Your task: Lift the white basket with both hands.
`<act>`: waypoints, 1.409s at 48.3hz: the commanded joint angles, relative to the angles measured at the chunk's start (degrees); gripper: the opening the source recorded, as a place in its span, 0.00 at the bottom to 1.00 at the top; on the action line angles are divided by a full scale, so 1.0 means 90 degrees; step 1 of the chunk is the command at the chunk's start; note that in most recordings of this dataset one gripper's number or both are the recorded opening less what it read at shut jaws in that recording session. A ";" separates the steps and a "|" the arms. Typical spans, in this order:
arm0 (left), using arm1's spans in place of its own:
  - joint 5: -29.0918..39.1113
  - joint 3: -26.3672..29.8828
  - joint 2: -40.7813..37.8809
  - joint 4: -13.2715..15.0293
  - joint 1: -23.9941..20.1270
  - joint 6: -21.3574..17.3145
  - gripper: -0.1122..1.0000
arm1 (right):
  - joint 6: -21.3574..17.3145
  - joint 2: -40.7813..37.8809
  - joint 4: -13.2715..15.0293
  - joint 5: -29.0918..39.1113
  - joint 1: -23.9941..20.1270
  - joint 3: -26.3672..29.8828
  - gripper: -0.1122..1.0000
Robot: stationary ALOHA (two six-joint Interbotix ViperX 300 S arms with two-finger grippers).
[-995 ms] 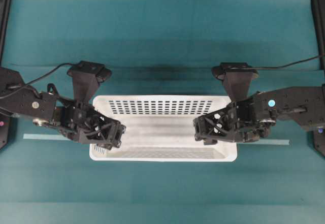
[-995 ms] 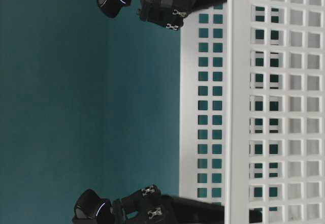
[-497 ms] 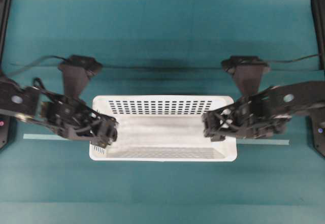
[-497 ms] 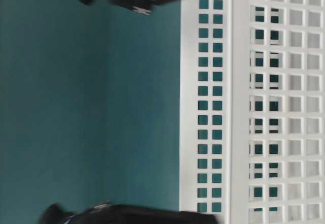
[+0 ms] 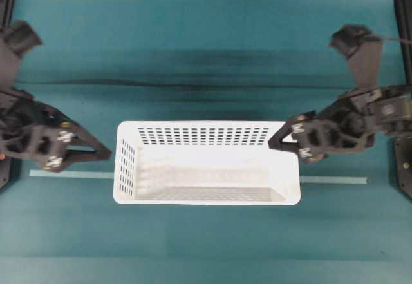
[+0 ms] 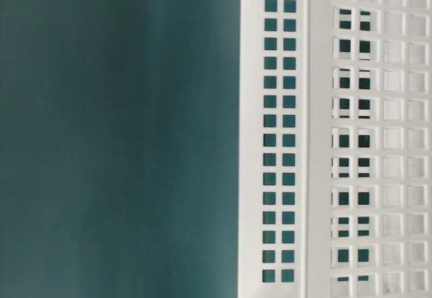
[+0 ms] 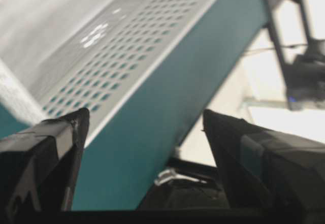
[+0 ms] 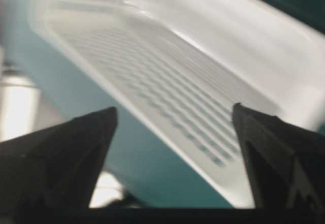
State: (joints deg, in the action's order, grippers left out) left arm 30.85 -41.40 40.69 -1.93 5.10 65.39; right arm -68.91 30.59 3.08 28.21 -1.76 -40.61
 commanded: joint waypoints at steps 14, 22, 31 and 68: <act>-0.0674 -0.0215 0.0430 -0.0020 0.0000 -0.0967 0.92 | 0.1621 0.0645 0.0195 -0.1631 0.0215 -0.0469 0.96; -0.1045 -0.0303 0.0361 -0.0020 -0.0010 -0.1895 0.92 | 0.2715 0.0674 0.0205 -0.1768 0.0293 -0.0684 0.96; -0.1904 -0.0303 0.0342 -0.0020 -0.0010 -0.3340 0.92 | 0.3721 0.0664 0.0205 -0.2344 0.0371 -0.0801 0.96; -0.2852 -0.0449 0.1045 -0.0020 0.0000 -0.5596 0.92 | 0.5938 0.2246 0.0205 -0.3418 -0.0088 -0.1172 0.96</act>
State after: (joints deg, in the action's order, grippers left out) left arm 5.89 -46.14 50.10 -1.93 5.10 16.26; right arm -16.35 49.48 4.75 -3.16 -2.64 -51.59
